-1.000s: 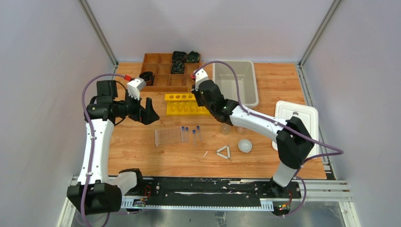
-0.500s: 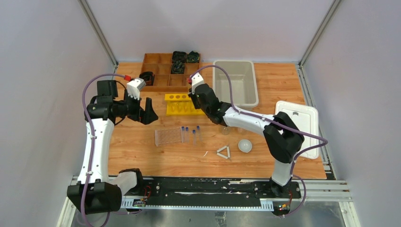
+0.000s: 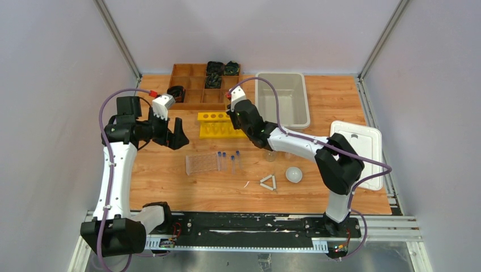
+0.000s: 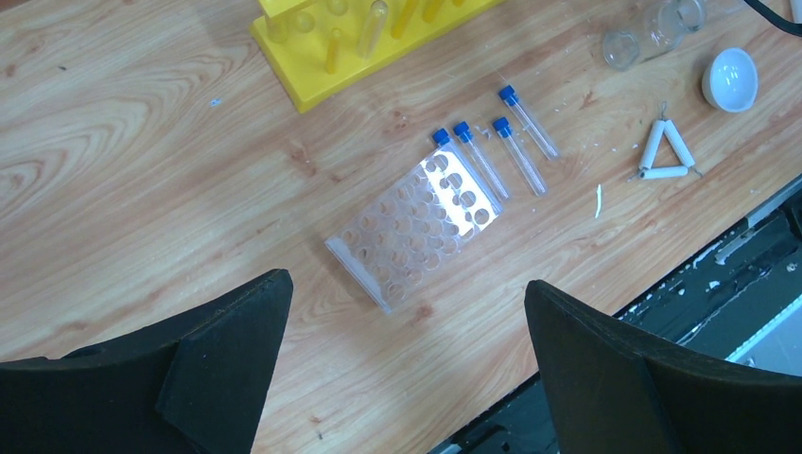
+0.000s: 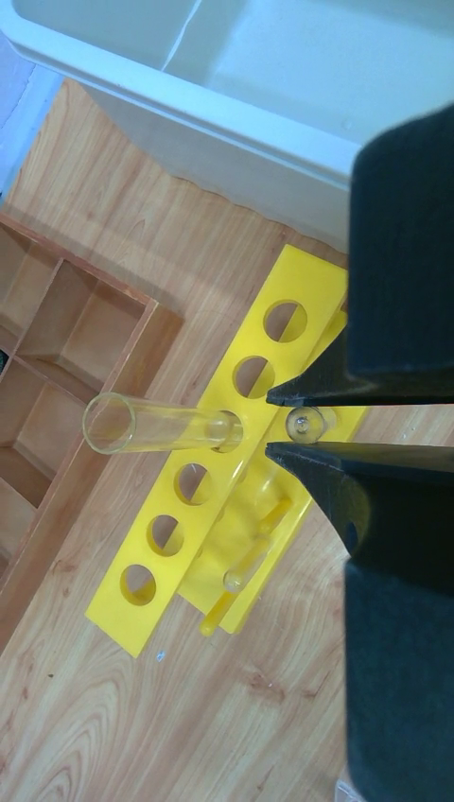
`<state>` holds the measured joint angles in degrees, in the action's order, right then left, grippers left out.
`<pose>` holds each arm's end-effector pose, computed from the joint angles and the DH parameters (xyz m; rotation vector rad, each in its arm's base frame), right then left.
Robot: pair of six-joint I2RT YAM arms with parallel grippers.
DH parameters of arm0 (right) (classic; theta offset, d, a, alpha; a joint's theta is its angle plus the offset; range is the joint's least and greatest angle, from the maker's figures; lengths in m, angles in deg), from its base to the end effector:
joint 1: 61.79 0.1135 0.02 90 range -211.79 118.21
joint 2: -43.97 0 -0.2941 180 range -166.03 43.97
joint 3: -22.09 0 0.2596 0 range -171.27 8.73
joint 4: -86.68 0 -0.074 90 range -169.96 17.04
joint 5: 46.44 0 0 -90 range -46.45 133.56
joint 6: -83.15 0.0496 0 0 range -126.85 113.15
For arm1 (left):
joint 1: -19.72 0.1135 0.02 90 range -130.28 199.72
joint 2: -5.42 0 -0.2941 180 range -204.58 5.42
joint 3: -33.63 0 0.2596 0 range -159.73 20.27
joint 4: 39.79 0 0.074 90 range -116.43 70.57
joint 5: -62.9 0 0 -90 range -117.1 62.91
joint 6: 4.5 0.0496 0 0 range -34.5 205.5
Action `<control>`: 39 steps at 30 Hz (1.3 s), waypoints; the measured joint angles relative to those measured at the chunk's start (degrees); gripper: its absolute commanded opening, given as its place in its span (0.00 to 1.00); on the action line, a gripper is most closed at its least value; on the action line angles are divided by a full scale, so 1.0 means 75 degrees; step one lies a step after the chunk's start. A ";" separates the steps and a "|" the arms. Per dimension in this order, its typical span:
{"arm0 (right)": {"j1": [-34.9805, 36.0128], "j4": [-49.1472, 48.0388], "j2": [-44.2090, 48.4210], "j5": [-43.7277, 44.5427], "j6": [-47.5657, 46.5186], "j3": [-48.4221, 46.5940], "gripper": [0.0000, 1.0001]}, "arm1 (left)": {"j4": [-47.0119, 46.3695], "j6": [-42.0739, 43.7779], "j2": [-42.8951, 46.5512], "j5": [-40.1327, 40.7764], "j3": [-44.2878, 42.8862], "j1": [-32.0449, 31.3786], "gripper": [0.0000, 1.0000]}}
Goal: Organize the chemistry lab equipment
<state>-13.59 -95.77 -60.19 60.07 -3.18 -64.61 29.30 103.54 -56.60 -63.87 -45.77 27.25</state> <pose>0.3151 0.3313 0.2893 -0.5039 1.7674 0.3746 0.2024 -0.0032 0.3615 0.4751 2.2667 -0.5690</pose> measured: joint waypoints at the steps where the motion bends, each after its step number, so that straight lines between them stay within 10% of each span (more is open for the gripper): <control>1: 0.0000 -0.0012 -0.0003 0.0000 0.0000 0.0000 0.00 | 0.0000 0.0006 0.0000 0.0000 0.0000 0.0000 1.00; 39: -0.0099 -0.0236 -0.0358 -0.0536 0.0431 0.0475 0.00 | 0.0000 0.0085 -0.0003 0.0076 0.0000 0.0000 1.00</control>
<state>-14.33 -97.54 -62.88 56.05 0.05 -61.05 29.30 104.18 -56.62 -63.30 -45.77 27.25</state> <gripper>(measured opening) 0.157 0.997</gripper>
